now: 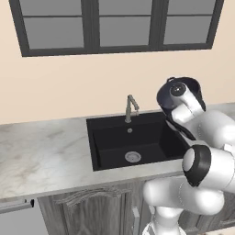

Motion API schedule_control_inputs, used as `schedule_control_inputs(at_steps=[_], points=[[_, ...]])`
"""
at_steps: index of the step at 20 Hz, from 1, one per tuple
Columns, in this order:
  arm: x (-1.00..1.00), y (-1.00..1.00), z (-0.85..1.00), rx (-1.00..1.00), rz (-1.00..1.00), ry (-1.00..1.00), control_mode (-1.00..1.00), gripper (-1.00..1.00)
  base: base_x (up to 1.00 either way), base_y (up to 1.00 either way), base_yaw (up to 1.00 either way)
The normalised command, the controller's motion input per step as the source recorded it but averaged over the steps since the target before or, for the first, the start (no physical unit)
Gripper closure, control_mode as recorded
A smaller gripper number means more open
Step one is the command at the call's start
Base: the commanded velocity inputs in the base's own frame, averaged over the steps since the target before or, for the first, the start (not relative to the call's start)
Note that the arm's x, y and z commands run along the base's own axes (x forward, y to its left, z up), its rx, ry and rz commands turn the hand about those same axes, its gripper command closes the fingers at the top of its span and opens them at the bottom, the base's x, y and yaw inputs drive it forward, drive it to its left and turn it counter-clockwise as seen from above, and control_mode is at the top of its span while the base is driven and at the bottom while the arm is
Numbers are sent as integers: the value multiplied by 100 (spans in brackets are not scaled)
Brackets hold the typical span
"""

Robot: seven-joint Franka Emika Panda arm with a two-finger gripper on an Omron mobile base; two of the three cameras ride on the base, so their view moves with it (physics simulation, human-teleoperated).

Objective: Dump the garlic from the pot into the sink. Then turn on the water and wash the garlic. Then turn off the water and put the garlic back in the pot.

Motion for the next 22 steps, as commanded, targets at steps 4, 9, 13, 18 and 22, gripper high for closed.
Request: schedule_control_inputs(at_steps=[4, 9, 13, 18, 22], points=[[20, -2, 9, -14, 1, 0, -100, 100, 0, 0, 0], [19, -3, 3, -18, 0, 0, -100, 100, 0, 0, 0], [13, -5, 0, -18, 0, 0, -100, 100, 0, 0, 0], [0, -6, 8, -16, 2, 0, -100, 100, 0, 0, 0], [0, -3, 14, -13, 7, 0, -100, 100, 0, 0, 0]])
